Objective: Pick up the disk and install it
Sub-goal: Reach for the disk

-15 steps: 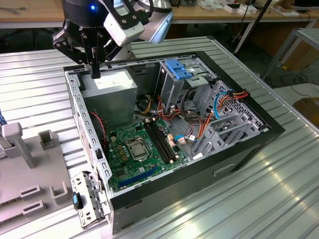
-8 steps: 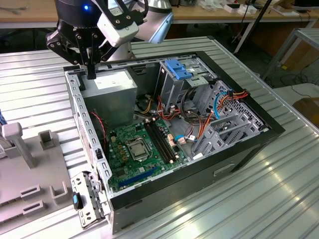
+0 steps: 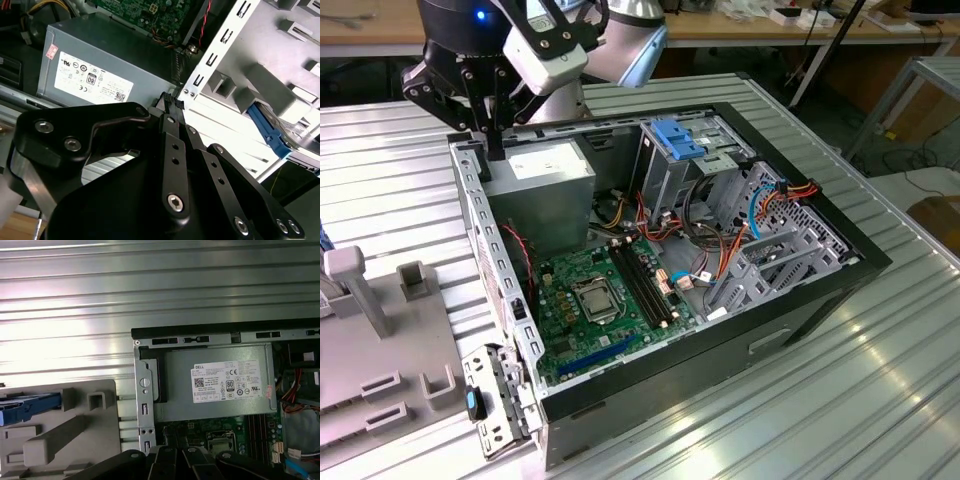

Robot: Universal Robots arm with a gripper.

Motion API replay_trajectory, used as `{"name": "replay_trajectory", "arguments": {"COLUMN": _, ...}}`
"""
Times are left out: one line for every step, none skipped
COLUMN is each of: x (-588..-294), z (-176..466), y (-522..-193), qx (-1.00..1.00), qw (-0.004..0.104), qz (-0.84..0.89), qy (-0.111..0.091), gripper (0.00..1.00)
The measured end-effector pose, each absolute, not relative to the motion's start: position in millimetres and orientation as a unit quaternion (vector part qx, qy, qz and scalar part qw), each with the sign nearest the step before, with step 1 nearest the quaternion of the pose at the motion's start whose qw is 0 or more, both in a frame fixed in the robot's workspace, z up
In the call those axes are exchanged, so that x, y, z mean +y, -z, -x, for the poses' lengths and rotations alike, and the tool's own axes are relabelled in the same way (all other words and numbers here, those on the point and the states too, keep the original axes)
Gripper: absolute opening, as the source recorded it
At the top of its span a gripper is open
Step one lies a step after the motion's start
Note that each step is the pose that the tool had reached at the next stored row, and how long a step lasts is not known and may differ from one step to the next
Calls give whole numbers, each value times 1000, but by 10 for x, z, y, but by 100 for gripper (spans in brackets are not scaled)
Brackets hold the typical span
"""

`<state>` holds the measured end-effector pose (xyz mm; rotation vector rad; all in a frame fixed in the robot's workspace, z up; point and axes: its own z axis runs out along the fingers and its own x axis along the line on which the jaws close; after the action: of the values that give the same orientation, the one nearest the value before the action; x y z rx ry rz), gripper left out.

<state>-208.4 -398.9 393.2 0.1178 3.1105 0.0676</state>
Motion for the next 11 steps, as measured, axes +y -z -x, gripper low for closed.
{"name": "replay_trajectory", "arguments": {"x": -3989, "z": 2099, "y": -3932, "qx": 999, "qw": 14, "qz": -38, "qy": -22, "gripper": 11}}
{"name": "replay_trajectory", "arguments": {"x": -3989, "z": 2109, "y": -3932, "qx": 999, "qw": 14, "qz": -38, "qy": -22, "gripper": 11}}
{"name": "replay_trajectory", "arguments": {"x": -3989, "z": 2118, "y": -3932, "qx": 999, "qw": 14, "qz": -38, "qy": -22, "gripper": 11}}
{"name": "replay_trajectory", "arguments": {"x": -3989, "z": 2128, "y": -3932, "qx": 999, "qw": 14, "qz": -38, "qy": -22, "gripper": 11}}
{"name": "replay_trajectory", "arguments": {"x": -3989, "z": 2139, "y": -3932, "qx": 999, "qw": 14, "qz": -38, "qy": -22, "gripper": 11}}
{"name": "replay_trajectory", "arguments": {"x": -3989, "z": 2154, "y": -3931, "qx": 999, "qw": 14, "qz": -38, "qy": -22, "gripper": 11}}
{"name": "replay_trajectory", "arguments": {"x": -3989, "z": 2166, "y": -3931, "qx": 999, "qw": 14, "qz": -38, "qy": -22, "gripper": 11}}
{"name": "replay_trajectory", "arguments": {"x": -3989, "z": 2177, "y": -3931, "qx": 999, "qw": 14, "qz": -38, "qy": -22, "gripper": 11}}
{"name": "replay_trajectory", "arguments": {"x": -3989, "z": 2195, "y": -3931, "qx": 999, "qw": 14, "qz": -38, "qy": -22, "gripper": 11}}
{"name": "replay_trajectory", "arguments": {"x": -3989, "z": 2209, "y": -3931, "qx": 999, "qw": 14, "qz": -38, "qy": -22, "gripper": 11}}
{"name": "replay_trajectory", "arguments": {"x": -3988, "z": 2233, "y": -3931, "qx": 999, "qw": 14, "qz": -38, "qy": -22, "gripper": 11}}
